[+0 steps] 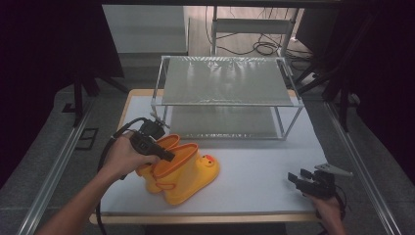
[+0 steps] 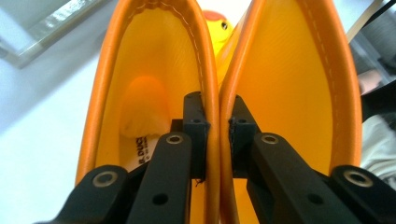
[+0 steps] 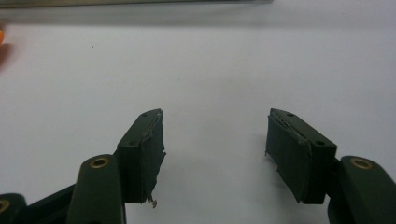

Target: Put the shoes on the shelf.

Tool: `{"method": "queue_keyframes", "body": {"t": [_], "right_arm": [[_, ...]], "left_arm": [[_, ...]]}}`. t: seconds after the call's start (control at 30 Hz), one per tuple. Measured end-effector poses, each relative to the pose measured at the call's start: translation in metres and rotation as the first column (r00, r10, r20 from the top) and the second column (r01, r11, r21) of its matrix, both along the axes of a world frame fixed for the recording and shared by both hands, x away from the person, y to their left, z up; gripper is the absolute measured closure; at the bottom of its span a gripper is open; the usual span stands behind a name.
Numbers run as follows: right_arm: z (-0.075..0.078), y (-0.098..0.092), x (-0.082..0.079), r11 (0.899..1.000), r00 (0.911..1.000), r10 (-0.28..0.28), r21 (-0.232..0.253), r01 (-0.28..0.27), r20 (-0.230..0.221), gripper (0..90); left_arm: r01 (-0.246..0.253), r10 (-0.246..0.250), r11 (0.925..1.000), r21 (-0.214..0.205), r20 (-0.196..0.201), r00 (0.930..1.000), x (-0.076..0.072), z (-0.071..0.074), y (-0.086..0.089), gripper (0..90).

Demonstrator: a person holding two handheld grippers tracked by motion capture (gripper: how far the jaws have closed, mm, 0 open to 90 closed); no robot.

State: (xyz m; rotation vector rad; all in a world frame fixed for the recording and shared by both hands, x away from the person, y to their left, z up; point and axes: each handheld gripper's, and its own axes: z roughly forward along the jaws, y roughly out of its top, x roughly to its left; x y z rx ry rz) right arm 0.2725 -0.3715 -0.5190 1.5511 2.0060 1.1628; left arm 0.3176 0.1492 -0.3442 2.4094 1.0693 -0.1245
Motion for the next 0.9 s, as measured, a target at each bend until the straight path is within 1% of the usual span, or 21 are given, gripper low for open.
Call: {"method": "queue_keyframes", "body": {"t": [0.03, 0.13, 0.2, 0.23, 0.4, 0.53, 0.63, 0.77, 0.9], "right_arm": [[0.0, 0.0, 0.0, 1.0, 1.0, -0.001, 0.002, 0.001, 0.001, 36.4], [0.0, -0.001, 0.0, 1.0, 1.0, -0.007, 0.004, 0.007, 0.003, 36.5], [0.0, -0.001, 0.0, 1.0, 1.0, -0.009, 0.005, 0.009, 0.004, 36.6], [0.0, -0.001, 0.0, 1.0, 0.9999, -0.009, 0.004, 0.008, 0.006, 36.6], [0.001, -0.003, 0.0, 1.0, 0.9999, -0.012, 0.005, 0.012, 0.01, 36.6], [0.002, -0.004, -0.001, 1.0, 0.9997, -0.018, 0.012, 0.018, 0.015, 36.6], [0.002, -0.005, -0.001, 1.0, 0.9997, -0.019, 0.012, 0.019, 0.015, 36.6], [0.002, -0.006, -0.001, 1.0, 0.9996, -0.022, 0.016, 0.021, 0.016, 36.6], [0.003, -0.005, -0.001, 1.0, 0.9996, -0.021, 0.015, 0.021, 0.02, 36.6]], "left_arm": [[-0.007, 0.007, 0.9999, -0.011, 0.001, 1.0, 0.0, 0.0, 0.001, 82.2], [0.0, -0.001, 0.9997, -0.025, -0.011, 0.9999, 0.004, 0.002, 0.001, 82.3], [0.008, -0.008, 0.9997, -0.024, -0.011, 0.9999, 0.007, 0.005, -0.002, 82.3], [0.008, -0.008, 0.9996, -0.027, -0.007, 0.9999, 0.008, 0.007, -0.004, 82.4], [0.043, -0.043, 0.9982, -0.042, -0.008, 0.999, 0.012, 0.02, -0.017, 82.4], [0.066, -0.067, 0.9951, -0.074, -0.007, 0.9977, 0.01, 0.029, -0.026, 82.4], [0.092, -0.092, 0.9922, -0.084, 0.006, 0.9957, 0.01, 0.041, -0.033, 82.4], [0.134, -0.132, 0.9874, -0.084, 0.032, 0.9908, 0.01, 0.062, -0.045, 82.4], [0.156, -0.152, 0.984, -0.087, 0.053, 0.987, 0.013, 0.074, -0.059, 82.4]]}}
